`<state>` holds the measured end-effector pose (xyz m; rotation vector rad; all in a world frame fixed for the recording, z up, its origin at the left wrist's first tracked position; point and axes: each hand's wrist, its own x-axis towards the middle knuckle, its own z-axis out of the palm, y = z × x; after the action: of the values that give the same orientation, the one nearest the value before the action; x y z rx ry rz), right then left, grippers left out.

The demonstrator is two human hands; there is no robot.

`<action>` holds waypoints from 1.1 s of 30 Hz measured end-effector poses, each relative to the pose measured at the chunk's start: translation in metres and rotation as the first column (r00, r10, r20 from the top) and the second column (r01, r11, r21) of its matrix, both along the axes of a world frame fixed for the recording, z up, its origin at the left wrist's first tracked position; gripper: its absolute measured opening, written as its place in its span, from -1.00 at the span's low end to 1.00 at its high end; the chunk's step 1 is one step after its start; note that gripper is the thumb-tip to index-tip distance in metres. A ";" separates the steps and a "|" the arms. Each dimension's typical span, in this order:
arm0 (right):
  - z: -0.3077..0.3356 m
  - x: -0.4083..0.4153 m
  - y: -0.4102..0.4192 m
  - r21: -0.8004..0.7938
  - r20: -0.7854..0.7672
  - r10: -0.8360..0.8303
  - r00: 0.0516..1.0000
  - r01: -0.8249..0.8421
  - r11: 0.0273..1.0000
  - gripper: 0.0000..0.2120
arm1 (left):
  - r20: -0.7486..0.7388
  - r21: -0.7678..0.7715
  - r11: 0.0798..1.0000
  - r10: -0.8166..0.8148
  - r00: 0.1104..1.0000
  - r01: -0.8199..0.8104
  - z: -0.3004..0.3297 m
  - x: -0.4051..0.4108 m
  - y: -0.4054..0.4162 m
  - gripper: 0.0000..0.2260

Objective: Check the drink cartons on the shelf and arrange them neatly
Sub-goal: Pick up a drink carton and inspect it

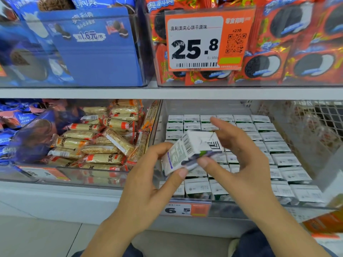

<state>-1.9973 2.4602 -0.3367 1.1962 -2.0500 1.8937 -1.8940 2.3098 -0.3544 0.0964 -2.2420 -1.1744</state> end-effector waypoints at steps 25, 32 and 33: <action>-0.010 -0.008 -0.012 0.354 -0.086 -0.037 0.996 0.066 0.933 -0.61 | 0.035 -0.032 0.988 0.154 0.987 -0.153 0.011 0.007 -0.014 -0.55; -0.014 -0.015 -0.024 0.245 0.171 0.031 0.985 -0.073 0.967 -0.57 | 0.238 -0.206 0.950 0.283 0.929 -0.237 -0.001 0.003 -0.024 -0.59; -0.016 -0.015 -0.027 0.282 0.146 0.033 0.989 -0.073 0.957 -0.59 | 0.238 -0.206 0.949 0.286 0.928 -0.239 -0.002 0.003 -0.024 -0.59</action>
<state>-2.0119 2.4330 -0.3527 1.2172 -2.4604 1.7944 -1.8907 2.2856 -0.3569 0.4971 -2.4585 -0.8586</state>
